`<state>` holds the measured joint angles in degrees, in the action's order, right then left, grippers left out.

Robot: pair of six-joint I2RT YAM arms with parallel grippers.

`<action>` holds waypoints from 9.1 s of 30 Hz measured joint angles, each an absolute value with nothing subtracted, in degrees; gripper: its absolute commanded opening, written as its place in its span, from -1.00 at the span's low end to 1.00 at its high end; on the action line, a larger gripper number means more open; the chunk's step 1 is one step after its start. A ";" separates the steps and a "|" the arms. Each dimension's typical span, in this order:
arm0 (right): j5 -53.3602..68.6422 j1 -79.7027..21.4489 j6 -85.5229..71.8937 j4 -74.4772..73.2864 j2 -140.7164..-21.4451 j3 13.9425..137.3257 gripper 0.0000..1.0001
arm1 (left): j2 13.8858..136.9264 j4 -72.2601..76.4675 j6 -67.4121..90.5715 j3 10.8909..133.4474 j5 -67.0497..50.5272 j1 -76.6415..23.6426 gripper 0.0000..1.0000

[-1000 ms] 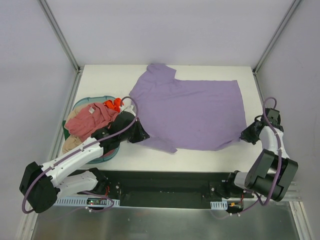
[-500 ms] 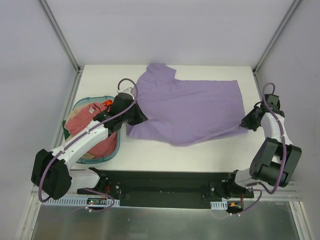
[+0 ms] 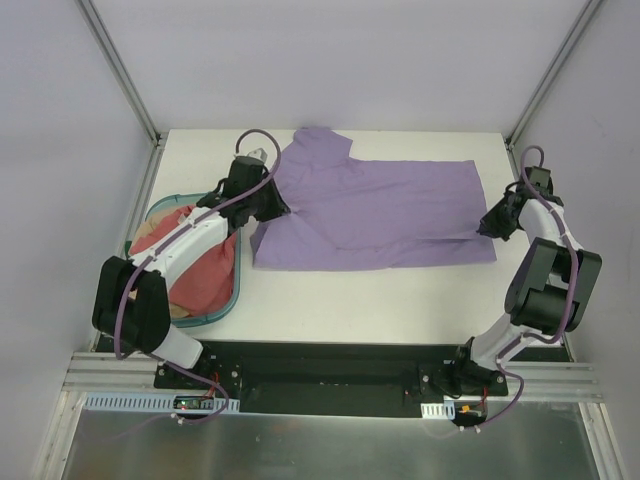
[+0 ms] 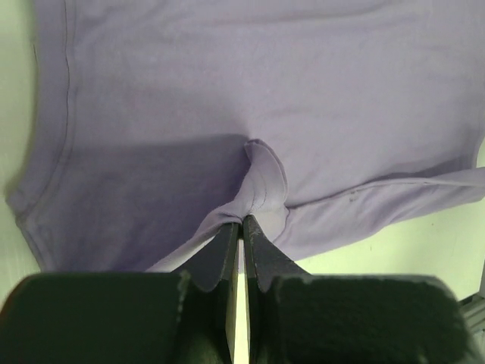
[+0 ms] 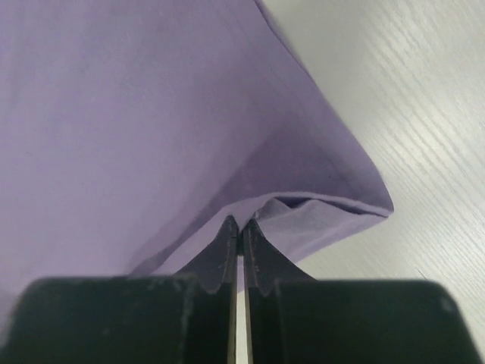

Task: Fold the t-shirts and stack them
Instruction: Fold the flattened tshirt in 1/3 of the way, then grap the side of the flattened tshirt furthest away from the robot with both arms

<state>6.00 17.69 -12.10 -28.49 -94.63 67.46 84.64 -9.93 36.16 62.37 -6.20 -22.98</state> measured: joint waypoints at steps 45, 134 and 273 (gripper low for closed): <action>1.34 17.30 -14.52 -27.88 -105.34 76.42 0.17 | 105.91 3.09 26.11 75.31 -8.21 -16.01 0.47; 8.51 1.96 -9.96 -26.79 -88.68 49.95 0.92 | 71.44 -13.74 38.24 49.39 -4.75 -34.52 0.98; -7.05 9.23 -4.21 -48.29 -142.74 131.57 0.97 | 124.27 -18.50 23.38 102.15 -16.19 -20.03 -1.00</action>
<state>-7.05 9.23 -4.21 -48.29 -142.74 131.57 124.27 -18.50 23.38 102.15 -16.19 -20.03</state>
